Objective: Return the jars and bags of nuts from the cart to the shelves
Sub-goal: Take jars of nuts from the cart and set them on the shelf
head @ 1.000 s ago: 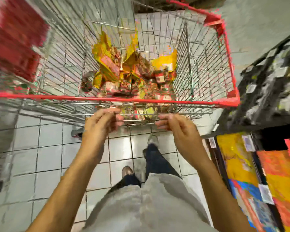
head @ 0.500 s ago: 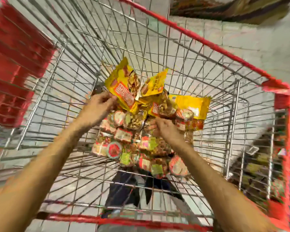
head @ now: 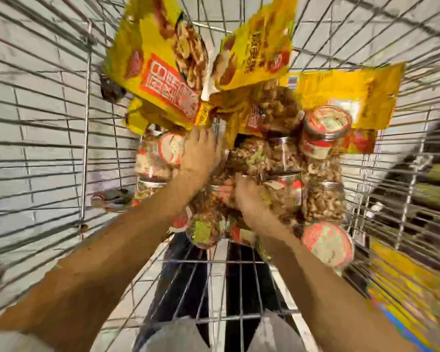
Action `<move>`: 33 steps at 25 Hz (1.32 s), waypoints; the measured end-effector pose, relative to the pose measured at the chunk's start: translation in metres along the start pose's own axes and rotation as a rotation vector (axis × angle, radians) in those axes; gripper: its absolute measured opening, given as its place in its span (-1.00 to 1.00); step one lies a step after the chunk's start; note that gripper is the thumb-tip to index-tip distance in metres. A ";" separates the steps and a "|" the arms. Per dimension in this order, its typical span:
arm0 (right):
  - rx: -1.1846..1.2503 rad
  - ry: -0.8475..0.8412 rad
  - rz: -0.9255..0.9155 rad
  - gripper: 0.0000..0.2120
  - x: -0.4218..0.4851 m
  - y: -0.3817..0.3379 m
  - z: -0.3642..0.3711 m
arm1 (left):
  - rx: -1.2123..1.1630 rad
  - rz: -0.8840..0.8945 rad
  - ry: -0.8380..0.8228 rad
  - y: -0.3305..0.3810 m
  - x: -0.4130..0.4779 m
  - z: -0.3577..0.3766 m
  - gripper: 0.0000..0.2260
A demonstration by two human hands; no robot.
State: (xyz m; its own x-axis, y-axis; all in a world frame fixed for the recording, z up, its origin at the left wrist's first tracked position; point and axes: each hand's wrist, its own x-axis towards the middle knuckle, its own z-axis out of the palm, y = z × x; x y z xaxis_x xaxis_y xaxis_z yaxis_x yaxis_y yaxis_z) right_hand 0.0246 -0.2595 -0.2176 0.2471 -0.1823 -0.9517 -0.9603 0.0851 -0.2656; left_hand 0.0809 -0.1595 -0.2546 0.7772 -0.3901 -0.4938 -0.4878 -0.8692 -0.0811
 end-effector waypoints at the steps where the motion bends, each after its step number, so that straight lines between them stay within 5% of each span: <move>1: 0.052 0.000 0.007 -0.56 0.004 0.002 0.004 | 0.063 0.030 0.020 -0.004 0.004 0.000 -0.62; 2: 0.102 0.008 0.007 -0.52 0.010 0.004 0.007 | 0.085 0.021 0.004 -0.009 0.004 -0.005 -0.62; 4: 0.296 -0.027 0.059 -0.46 0.016 0.006 0.007 | -0.251 -0.090 -0.120 -0.020 -0.005 -0.014 -0.51; 6: 0.441 -0.100 0.102 -0.46 0.014 0.010 0.008 | -0.900 -0.321 -0.232 -0.027 -0.034 -0.021 -0.32; 9: 0.557 -0.213 0.083 -0.43 0.003 0.012 0.018 | -1.632 -0.372 -0.244 -0.030 -0.081 -0.036 -0.52; 13: 0.522 -0.336 0.057 -0.48 -0.006 0.006 0.021 | -1.388 -0.195 -0.123 -0.050 -0.101 -0.027 -0.71; 16: 0.614 -0.322 0.065 -0.47 -0.002 0.000 0.029 | -1.245 -0.412 0.106 -0.095 -0.086 0.010 -0.81; 17: 0.655 -0.312 0.050 -0.49 0.001 -0.001 0.033 | -1.058 -0.428 0.128 -0.109 -0.080 0.028 -0.74; 19: 0.699 -0.301 0.034 -0.52 0.006 -0.002 0.039 | -0.785 -0.250 -0.036 -0.122 -0.069 0.062 -0.26; 21: 0.688 -0.286 0.014 -0.51 0.014 0.001 0.041 | -0.744 -0.183 -0.089 -0.108 -0.056 0.079 0.00; 25: 0.637 -0.293 -0.013 -0.39 0.015 0.002 0.034 | -0.755 -0.252 0.134 -0.090 -0.023 0.084 -0.17; 27: 0.607 -0.321 -0.040 -0.35 0.001 -0.009 0.022 | -0.991 -0.303 0.134 -0.096 -0.023 0.073 -0.34; 31: 0.567 -0.432 -0.197 -0.26 -0.064 -0.052 -0.008 | -1.848 -0.520 -0.028 -0.104 -0.063 -0.004 -0.85; 33: 0.614 -0.407 -0.295 -0.26 -0.109 -0.067 -0.028 | -2.122 -0.463 -0.192 -0.106 -0.093 -0.059 -0.85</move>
State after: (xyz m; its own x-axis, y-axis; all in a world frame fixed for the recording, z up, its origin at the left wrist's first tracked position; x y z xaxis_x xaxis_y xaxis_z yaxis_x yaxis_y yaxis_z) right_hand 0.0586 -0.2729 -0.0914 0.6218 0.0810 -0.7790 -0.6340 0.6359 -0.4400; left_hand 0.0841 -0.0490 -0.1492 0.5740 -0.2023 -0.7935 0.8188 0.1328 0.5584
